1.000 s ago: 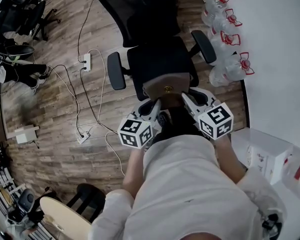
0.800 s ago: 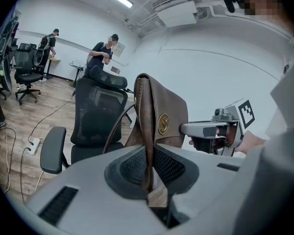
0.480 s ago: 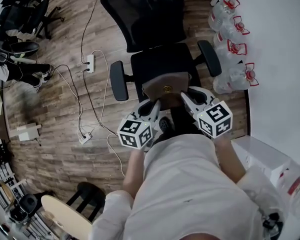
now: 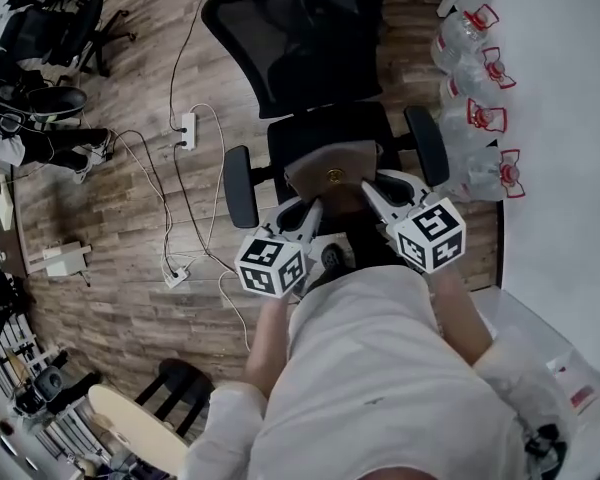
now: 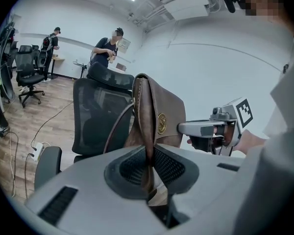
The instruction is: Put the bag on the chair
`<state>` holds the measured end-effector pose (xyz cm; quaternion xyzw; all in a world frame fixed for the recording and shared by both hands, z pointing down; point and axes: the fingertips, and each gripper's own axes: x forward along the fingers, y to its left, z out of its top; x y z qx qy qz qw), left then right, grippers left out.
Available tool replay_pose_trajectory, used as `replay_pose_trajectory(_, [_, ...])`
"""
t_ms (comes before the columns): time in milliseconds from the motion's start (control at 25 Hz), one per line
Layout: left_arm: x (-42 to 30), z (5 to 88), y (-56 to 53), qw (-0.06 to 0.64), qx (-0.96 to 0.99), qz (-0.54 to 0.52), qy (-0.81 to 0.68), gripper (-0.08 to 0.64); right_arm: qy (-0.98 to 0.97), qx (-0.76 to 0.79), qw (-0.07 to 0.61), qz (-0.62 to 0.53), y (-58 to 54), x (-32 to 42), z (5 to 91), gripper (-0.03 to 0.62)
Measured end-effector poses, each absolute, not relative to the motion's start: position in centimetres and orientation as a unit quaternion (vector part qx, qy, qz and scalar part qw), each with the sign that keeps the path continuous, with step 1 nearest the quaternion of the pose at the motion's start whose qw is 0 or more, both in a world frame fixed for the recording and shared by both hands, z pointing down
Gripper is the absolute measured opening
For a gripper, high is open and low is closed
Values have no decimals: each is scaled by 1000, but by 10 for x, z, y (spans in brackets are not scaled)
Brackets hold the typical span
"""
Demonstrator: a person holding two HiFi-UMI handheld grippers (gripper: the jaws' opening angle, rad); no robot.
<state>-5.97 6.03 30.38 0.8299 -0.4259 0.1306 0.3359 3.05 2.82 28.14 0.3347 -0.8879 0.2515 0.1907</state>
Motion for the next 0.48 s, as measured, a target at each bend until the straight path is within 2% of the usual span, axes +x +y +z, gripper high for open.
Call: replay_pose_trajectory(480, [-40, 322, 4, 360, 795, 140, -468, 32, -898, 281, 202, 270, -39, 44, 301, 67])
